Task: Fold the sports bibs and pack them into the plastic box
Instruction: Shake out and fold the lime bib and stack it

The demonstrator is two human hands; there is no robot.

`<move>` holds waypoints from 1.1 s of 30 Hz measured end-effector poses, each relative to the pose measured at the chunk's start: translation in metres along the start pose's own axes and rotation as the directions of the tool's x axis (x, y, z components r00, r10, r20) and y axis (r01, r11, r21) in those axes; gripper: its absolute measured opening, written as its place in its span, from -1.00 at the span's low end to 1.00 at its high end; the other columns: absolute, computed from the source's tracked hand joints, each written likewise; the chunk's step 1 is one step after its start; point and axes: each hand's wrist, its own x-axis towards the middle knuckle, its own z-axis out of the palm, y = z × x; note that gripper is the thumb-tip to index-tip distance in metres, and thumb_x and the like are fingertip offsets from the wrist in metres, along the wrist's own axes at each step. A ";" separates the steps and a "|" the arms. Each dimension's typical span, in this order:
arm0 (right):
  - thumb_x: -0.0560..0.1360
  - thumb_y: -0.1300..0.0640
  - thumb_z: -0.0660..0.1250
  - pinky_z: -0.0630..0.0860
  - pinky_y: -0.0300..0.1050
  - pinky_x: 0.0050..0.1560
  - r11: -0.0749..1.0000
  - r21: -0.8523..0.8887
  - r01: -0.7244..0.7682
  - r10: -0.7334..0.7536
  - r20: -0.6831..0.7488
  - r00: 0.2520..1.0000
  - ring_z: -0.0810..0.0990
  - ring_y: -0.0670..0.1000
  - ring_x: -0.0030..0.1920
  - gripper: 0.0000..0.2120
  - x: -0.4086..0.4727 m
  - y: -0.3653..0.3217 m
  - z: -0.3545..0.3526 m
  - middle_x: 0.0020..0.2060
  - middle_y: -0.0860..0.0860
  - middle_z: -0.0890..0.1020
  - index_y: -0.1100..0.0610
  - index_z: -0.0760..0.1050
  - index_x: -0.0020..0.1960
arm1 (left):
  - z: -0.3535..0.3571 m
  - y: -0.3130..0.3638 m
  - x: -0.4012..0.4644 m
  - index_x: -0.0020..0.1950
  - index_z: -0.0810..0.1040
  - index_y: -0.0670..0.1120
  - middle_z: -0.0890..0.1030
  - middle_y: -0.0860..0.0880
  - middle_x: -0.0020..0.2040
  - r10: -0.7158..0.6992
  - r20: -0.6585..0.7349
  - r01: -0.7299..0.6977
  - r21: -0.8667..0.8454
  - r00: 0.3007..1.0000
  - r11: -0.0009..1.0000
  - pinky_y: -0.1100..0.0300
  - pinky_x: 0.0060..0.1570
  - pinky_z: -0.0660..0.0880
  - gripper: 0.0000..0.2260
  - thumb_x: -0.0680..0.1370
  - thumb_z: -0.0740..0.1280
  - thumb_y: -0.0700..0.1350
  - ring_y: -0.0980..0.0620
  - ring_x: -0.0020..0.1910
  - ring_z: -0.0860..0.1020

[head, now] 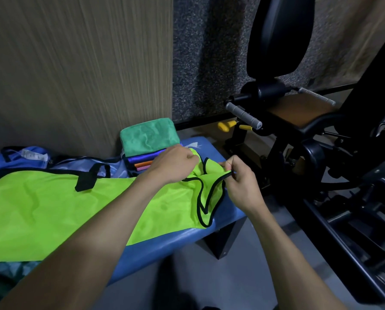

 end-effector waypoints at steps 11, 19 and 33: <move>0.50 0.41 0.21 0.32 -0.17 -0.40 0.995 -0.099 0.026 -0.030 -0.047 0.998 0.38 -0.01 -0.43 -0.77 -0.002 -0.006 -0.011 -0.38 0.08 0.52 0.08 0.38 -0.09 | -0.013 0.017 0.026 0.06 0.69 -0.06 0.63 0.06 0.13 -0.044 0.149 0.103 -0.410 0.988 0.906 0.27 0.11 0.39 -0.80 0.61 0.40 0.05 0.16 0.14 0.55; 0.59 0.17 0.27 0.45 -0.17 -0.01 0.984 0.151 -0.094 0.119 -0.168 0.979 0.55 -0.18 -0.04 -0.87 0.000 -0.018 -0.016 -0.02 -0.09 0.61 0.04 0.50 0.12 | -0.041 0.042 0.030 -0.21 0.70 0.08 0.69 0.08 0.04 0.031 0.026 -0.021 -0.311 0.999 0.950 0.24 0.10 0.41 -0.83 0.47 0.53 0.14 0.16 0.10 0.60; 0.63 -0.07 0.27 0.50 0.08 -0.13 0.897 0.084 -0.434 0.439 -0.278 0.854 0.59 0.20 -0.19 -0.61 0.015 0.006 -0.007 -0.34 0.14 0.60 0.23 0.54 -0.20 | -0.063 0.016 -0.050 0.08 0.70 0.03 0.71 0.12 -0.06 0.130 -0.537 -0.170 -0.025 0.833 0.985 0.14 -0.02 0.47 -0.85 0.65 0.33 -0.05 0.06 -0.14 0.61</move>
